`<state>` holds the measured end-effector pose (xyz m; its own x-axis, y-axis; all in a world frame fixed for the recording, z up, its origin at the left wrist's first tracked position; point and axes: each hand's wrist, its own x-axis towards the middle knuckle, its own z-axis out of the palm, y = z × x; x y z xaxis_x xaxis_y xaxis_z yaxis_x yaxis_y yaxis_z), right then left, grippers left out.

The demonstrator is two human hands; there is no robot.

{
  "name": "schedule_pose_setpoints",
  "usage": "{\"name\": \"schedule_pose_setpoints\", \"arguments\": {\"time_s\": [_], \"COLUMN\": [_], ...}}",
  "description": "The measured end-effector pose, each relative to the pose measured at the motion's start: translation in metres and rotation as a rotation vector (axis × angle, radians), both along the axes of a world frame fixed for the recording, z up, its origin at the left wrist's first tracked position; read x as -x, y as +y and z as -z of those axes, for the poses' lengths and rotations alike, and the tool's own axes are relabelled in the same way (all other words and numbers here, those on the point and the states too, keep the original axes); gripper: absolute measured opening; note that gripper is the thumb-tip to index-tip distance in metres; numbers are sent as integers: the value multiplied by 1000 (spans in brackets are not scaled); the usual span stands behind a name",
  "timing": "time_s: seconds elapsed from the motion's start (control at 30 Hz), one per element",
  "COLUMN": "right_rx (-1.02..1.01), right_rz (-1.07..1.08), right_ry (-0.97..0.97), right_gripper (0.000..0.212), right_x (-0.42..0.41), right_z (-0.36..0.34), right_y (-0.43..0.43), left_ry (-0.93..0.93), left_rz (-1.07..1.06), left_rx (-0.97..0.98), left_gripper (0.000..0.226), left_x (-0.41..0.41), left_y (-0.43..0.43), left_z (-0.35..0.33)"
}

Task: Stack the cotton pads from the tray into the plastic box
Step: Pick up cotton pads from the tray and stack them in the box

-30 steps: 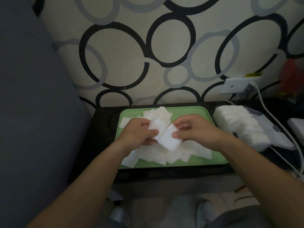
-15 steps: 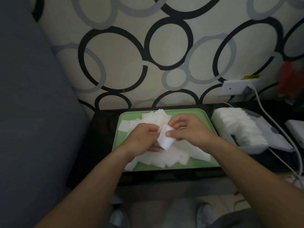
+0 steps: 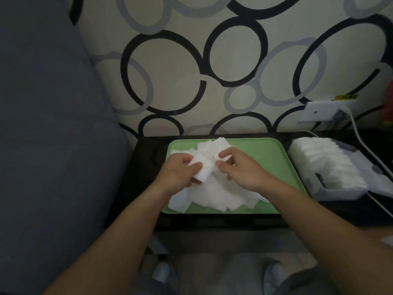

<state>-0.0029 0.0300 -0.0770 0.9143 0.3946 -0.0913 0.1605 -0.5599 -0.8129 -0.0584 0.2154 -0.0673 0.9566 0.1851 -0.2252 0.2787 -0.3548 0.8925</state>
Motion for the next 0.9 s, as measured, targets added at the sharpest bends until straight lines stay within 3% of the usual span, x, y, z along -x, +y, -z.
{"name": "schedule_pose_setpoints", "arguments": {"time_s": [0.13,0.27,0.5,0.73,0.9], "right_rx": [188,361,490,236,-199], "right_rz": [-176,-146,-171,-264,-236], "right_ry": [-92,-145,-147,-5,209], "right_gripper": [12,31,41,11,10], "right_x": [6,12,13,3,0], "right_z": [6,6,3,1,-17], "right_y": [12,23,36,32,15], "left_ry": [-8,-27,-56,-53,-33], "left_rz": [-128,-175,-158,-150,-115], "left_rx": [23,36,69,105,158], "left_gripper": [14,19,11,9,15], "left_x": [3,7,12,10,10], "left_y": [30,46,58,58,47], "left_z": [3,5,7,6,5]}}
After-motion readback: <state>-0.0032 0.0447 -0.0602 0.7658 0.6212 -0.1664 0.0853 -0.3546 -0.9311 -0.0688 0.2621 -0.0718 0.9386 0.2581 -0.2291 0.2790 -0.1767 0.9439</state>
